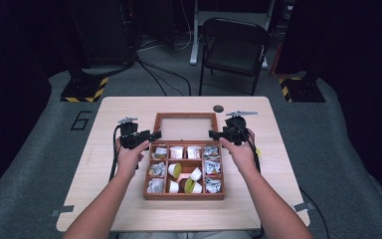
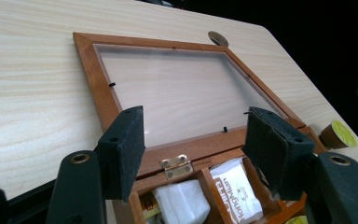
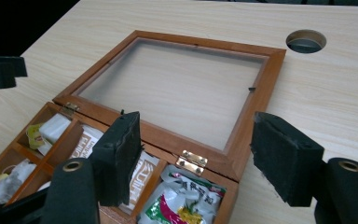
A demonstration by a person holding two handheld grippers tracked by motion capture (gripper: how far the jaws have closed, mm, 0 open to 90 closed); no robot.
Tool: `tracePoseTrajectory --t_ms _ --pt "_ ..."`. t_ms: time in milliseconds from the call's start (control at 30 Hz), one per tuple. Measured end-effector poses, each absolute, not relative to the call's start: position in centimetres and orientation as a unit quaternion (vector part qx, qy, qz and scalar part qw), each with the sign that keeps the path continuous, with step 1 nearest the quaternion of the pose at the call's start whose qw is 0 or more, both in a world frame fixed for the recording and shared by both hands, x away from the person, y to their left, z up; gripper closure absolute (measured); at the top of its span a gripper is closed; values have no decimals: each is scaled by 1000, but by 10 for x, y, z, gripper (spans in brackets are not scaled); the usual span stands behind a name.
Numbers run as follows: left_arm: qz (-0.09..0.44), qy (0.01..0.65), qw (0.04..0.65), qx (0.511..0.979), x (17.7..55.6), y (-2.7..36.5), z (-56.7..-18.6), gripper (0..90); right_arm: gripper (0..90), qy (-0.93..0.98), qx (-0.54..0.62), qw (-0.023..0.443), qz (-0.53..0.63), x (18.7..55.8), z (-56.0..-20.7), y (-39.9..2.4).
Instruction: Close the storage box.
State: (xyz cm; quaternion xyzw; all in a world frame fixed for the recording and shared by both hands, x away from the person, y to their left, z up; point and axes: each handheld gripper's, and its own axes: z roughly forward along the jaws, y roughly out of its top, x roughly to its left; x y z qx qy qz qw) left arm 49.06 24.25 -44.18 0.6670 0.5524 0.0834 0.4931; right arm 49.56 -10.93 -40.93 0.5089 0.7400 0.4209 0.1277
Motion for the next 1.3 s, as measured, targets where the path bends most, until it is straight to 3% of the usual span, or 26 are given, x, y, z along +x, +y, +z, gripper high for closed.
tracePoseTrajectory --t_ms 267,1300 --pt "86 545 484 679 503 235 -436 380 331 738 509 123 426 505 -406 -101" --pt "81 572 456 677 532 234 -467 375 337 732 551 90 390 537 -454 -98"
